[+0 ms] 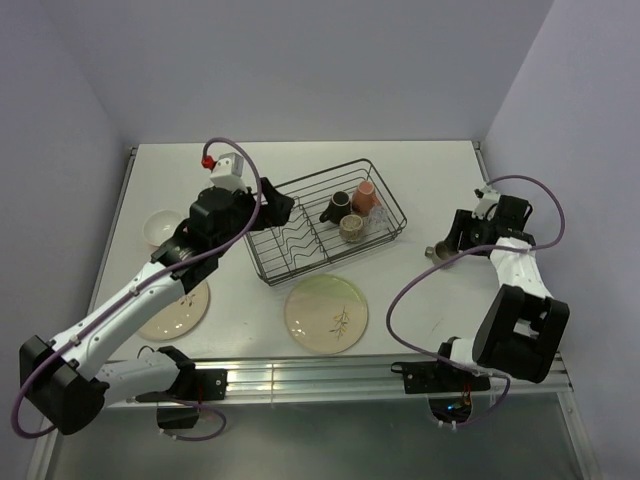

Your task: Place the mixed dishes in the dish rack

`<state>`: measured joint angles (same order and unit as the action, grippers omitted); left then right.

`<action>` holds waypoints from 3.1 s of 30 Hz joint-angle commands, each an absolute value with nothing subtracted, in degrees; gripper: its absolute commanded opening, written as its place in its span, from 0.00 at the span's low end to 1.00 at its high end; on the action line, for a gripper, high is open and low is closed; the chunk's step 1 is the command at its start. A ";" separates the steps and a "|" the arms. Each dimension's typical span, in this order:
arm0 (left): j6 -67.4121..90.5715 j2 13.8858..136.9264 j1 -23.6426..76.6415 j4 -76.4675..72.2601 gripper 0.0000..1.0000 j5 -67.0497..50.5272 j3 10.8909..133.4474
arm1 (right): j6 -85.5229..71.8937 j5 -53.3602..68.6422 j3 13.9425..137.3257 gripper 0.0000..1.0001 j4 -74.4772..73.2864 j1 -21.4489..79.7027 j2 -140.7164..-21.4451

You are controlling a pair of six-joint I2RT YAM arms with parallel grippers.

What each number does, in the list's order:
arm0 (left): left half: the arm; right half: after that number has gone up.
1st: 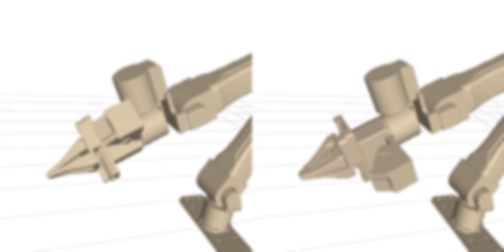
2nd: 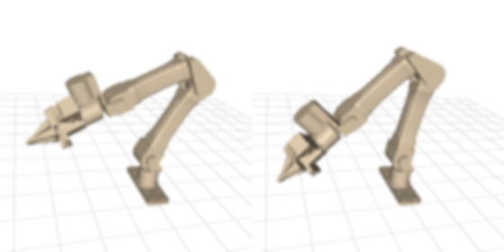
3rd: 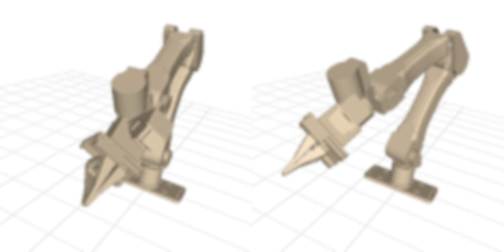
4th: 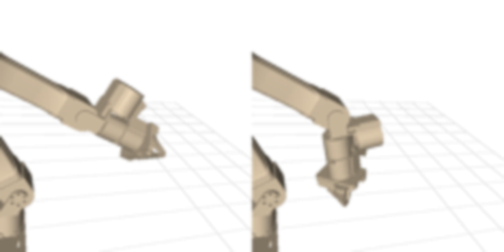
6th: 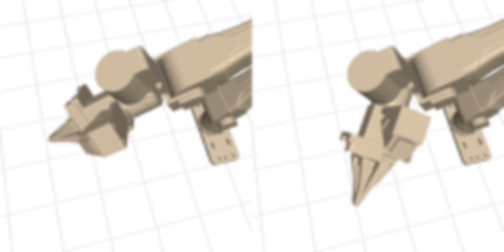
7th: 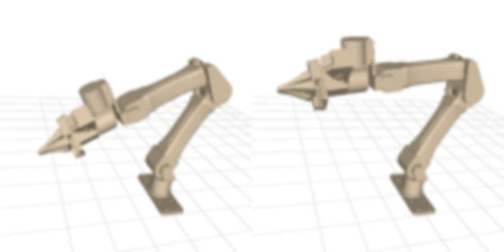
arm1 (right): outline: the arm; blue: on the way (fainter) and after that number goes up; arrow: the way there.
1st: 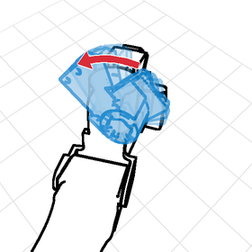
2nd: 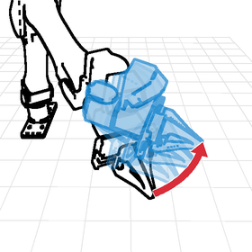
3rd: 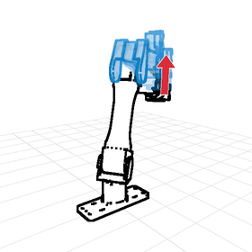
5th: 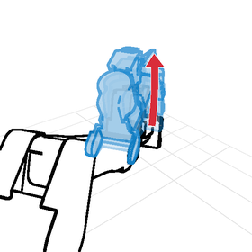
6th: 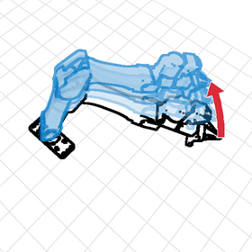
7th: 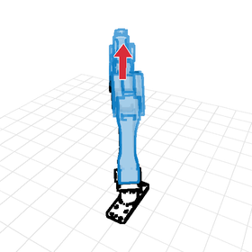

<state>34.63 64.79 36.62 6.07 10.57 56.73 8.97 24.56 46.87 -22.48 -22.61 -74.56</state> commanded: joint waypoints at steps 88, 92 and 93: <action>103.71 107.84 38.41 -74.35 0.99 -70.67 85.61 | 26.45 49.40 39.64 0.00 37.53 15.11 -40.07; 105.02 107.40 38.41 -75.50 0.92 -70.66 85.25 | 28.56 47.90 38.67 0.00 38.06 17.31 -40.78; 105.46 107.23 38.41 -76.54 0.91 -70.66 84.99 | 28.83 47.55 38.58 0.00 38.14 17.58 -40.87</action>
